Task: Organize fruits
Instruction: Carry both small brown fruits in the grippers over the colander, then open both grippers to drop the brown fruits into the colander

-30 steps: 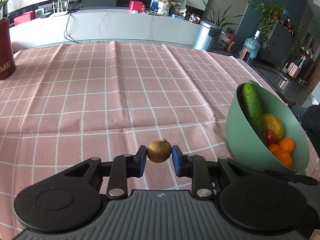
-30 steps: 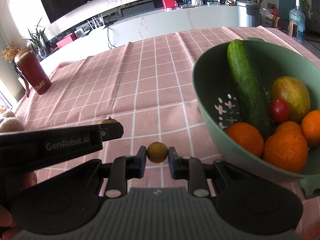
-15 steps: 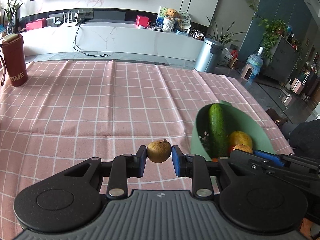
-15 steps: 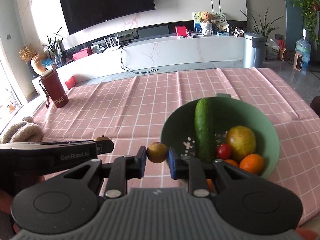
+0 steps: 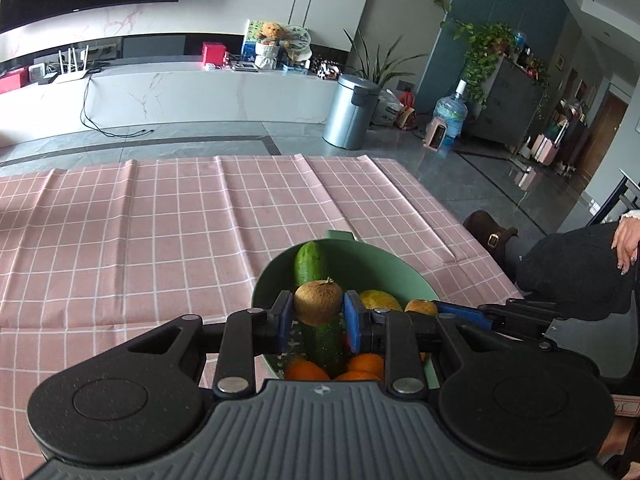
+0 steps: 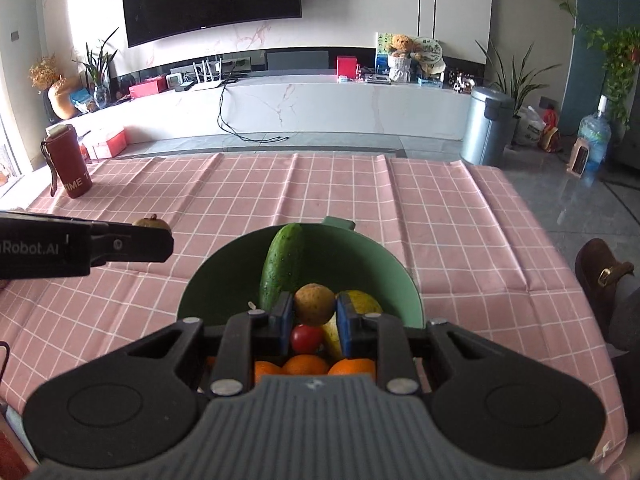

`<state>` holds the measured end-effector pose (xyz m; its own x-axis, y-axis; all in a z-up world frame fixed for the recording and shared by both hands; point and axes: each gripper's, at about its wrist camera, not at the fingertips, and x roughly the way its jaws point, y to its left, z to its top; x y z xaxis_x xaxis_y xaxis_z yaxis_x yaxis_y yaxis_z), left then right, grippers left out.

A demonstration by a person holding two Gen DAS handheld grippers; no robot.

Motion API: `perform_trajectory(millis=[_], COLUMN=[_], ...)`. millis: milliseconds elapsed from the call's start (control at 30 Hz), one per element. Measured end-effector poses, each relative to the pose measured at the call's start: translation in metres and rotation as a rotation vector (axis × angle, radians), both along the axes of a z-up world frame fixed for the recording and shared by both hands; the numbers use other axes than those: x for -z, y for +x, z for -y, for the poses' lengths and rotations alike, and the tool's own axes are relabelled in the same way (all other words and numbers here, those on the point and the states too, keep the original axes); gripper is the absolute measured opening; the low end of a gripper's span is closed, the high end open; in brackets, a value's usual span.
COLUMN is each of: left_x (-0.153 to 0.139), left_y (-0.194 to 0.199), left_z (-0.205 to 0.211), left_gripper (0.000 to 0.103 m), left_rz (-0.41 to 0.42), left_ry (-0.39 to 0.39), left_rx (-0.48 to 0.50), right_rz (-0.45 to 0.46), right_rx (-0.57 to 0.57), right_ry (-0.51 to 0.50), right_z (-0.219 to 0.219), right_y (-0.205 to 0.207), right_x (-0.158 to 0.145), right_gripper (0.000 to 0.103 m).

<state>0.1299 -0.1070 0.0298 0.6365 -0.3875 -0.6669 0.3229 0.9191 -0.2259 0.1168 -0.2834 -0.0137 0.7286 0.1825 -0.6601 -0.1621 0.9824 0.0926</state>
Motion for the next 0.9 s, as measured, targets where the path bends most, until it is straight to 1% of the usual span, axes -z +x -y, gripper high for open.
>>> perform_trajectory(millis=[67,167,233,367,467,633,767,900], left_x=[0.011,0.027,0.035,0.043,0.045,0.049,0.055,0.061], left_y=[0.008,0.014,0.016,0.021,0.022,0.03,0.037,0.041], left_z=[0.009,0.021,0.026,0.03,0.031,0.036,0.037,0.039], left_gripper=[0.03,0.03,0.03,0.03,0.03,0.03,0.03,0.03], left_rz=[-0.023,-0.048,-0.063,-0.091,-0.101,-0.116,-0.13,-0.147], left_ry=[0.048,0.124,0.165,0.219,0.243,0.278,0.302,0.338], left_rx=[0.021,0.053,0.078,0.107,0.136,0.167,0.19,0.221], right_rz=[-0.029,-0.067,-0.086,-0.133,-0.166,-0.17,-0.177,-0.199], right_rx=[-0.009,-0.015,-0.042,-0.124,-0.171,-0.254,-0.31,-0.339], right_ry=[0.052,0.076,0.078,0.057,0.042,-0.069,-0.093,-0.086], right_z=[0.003,0.003,0.001,-0.009,-0.011,-0.015,-0.014,-0.015], right_y=[0.006,0.015,0.02,0.027,0.034,0.046,0.053,0.062], right_x=[0.006,0.014,0.017,0.026,0.03,0.031,0.033,0.034], right_gripper=[0.018,0.018,0.018,0.018,0.018,0.018,0.018,0.018])
